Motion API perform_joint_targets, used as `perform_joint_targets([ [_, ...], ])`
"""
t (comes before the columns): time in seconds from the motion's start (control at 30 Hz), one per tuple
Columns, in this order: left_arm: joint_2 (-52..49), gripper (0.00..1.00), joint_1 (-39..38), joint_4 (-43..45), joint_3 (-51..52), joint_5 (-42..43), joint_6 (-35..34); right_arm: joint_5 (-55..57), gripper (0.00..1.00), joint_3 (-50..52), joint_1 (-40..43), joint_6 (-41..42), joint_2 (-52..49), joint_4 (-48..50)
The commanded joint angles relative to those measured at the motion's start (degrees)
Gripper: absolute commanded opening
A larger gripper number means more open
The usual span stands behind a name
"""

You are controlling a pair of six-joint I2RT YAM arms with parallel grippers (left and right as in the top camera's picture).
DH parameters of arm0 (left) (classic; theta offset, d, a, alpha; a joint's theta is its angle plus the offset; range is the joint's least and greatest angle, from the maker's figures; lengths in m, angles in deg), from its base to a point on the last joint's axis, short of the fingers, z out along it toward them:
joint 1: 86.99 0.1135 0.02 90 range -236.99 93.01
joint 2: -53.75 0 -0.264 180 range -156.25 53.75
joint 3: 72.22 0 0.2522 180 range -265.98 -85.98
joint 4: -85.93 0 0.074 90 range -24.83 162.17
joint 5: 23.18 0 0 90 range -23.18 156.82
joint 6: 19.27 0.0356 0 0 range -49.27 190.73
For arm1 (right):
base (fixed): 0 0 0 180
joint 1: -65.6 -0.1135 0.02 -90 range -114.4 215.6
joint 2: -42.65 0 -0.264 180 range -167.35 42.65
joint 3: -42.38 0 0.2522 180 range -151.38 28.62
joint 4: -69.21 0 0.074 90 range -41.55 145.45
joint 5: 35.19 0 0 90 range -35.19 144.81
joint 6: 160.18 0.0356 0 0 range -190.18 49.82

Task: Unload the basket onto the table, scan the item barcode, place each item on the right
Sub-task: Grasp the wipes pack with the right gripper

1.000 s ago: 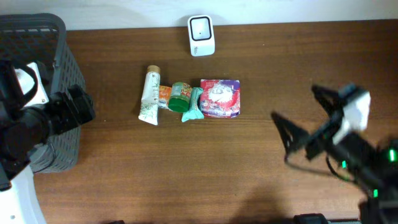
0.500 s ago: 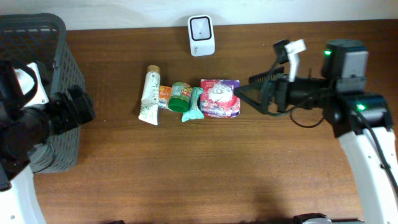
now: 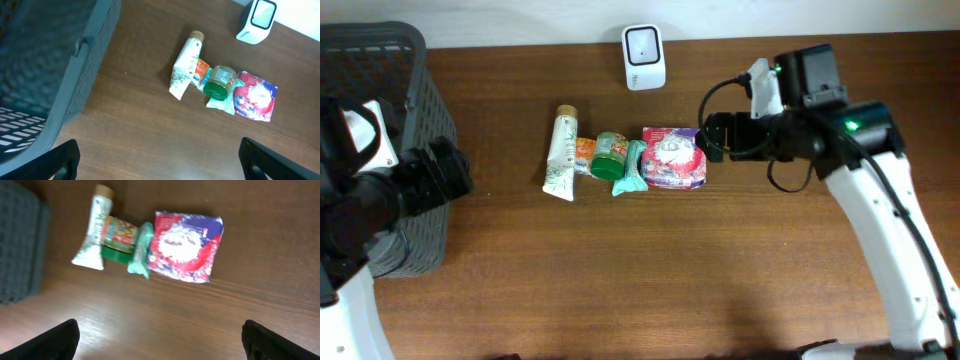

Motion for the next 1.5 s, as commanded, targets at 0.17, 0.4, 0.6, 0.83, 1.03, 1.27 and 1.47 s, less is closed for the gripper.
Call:
perform_joint_targets([
  [0.17,0.09,0.99,0.28,-0.09,0.13,0.0,-0.55,3.63,0.99,-1.44,9.79,-3.91,-0.15,0.48],
  [0.4,0.09,0.99,0.28,-0.09,0.13,0.0,-0.55,-4.46,0.99,1.75,11.67,-8.9,-6.21,1.6],
  [0.6,0.09,0.99,0.28,-0.09,0.13,0.0,-0.55,-15.43,0.89,1.79,12.13,-11.67,-16.37,3.76],
  [0.83,0.09,0.99,0.28,-0.09,0.13,0.0,-0.55,-23.19,0.99,1.79,12.13,-13.94,-25.83,2.84],
  [1.03,0.09,0.99,0.28,-0.09,0.13,0.0,-0.55,-15.89,0.99,1.79,12.11,-13.94,-26.29,3.04],
  [1.27,0.09,0.99,0.28,-0.09,0.13,0.0,-0.55,-15.39,0.99,1.79,12.11,-13.92,-26.29,4.85],
  [1.47,0.09,0.99,0.28,-0.09,0.13,0.0,-0.55,-15.41,0.99,2.82,11.19,-13.94,-26.4,5.92],
])
